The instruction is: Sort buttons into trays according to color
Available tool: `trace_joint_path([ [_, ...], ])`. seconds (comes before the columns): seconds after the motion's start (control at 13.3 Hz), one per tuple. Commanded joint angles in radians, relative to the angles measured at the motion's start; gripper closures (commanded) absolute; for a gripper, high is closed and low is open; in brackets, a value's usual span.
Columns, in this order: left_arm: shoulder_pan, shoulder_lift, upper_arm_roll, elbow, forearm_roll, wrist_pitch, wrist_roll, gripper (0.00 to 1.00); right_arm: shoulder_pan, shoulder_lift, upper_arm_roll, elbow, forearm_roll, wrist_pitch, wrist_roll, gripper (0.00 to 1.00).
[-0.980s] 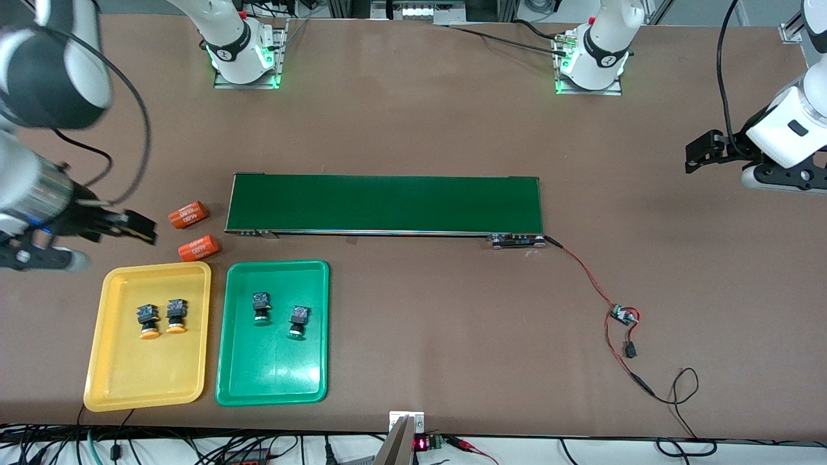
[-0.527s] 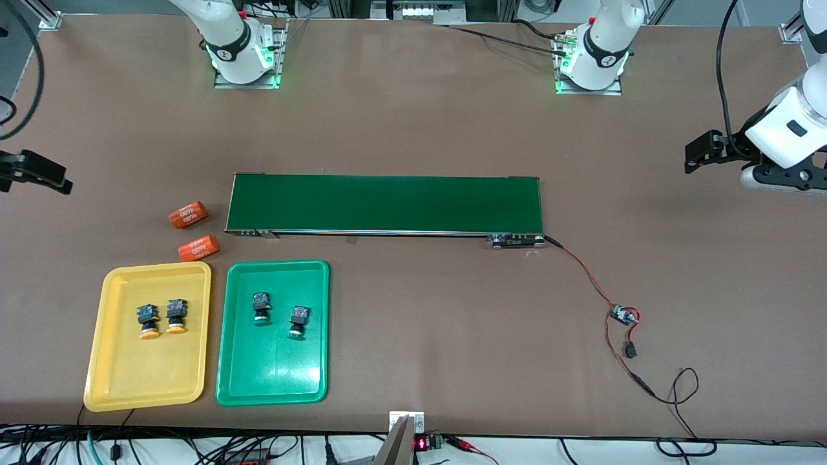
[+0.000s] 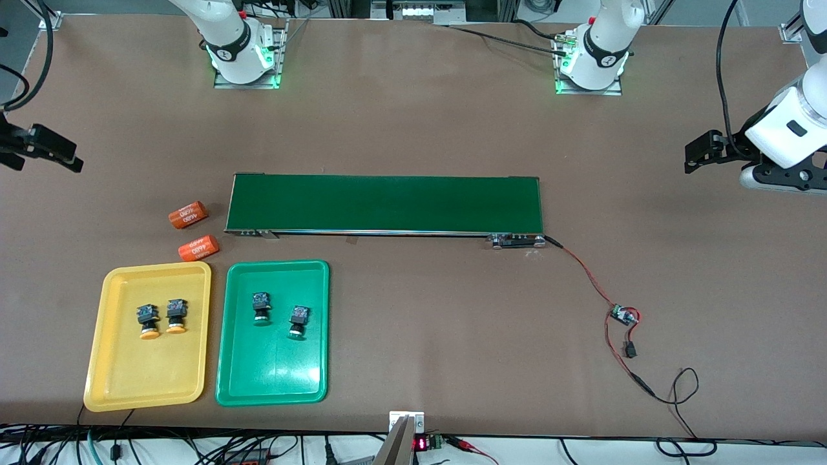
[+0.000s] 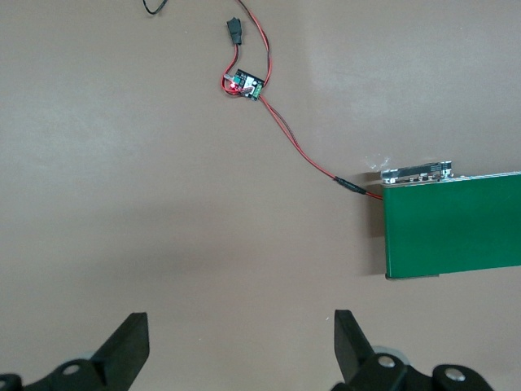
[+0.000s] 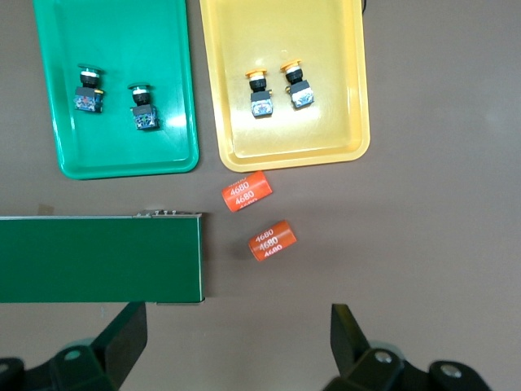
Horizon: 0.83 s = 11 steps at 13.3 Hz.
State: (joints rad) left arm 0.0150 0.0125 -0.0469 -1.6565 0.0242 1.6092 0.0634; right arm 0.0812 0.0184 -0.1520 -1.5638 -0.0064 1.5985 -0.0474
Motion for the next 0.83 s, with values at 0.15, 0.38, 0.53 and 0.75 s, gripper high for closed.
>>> trace_joint_path([
  [0.15,0.003,0.009,0.002,0.021,0.023,-0.011,0.007,0.00,-0.003,-0.052,0.020,-0.052,-0.003,0.006,0.008,0.00],
  [0.38,0.003,0.009,0.004,0.020,0.023,-0.011,0.007,0.00,-0.001,-0.051,0.025,-0.045,-0.001,-0.009,0.014,0.00],
  [0.53,0.003,0.009,0.004,0.020,0.023,-0.011,0.007,0.00,-0.004,-0.051,0.020,-0.039,0.000,-0.011,0.014,0.00],
  [0.75,0.003,0.009,0.004,0.020,0.023,-0.012,0.007,0.00,-0.003,-0.051,0.023,-0.039,0.000,-0.012,0.012,0.00],
])
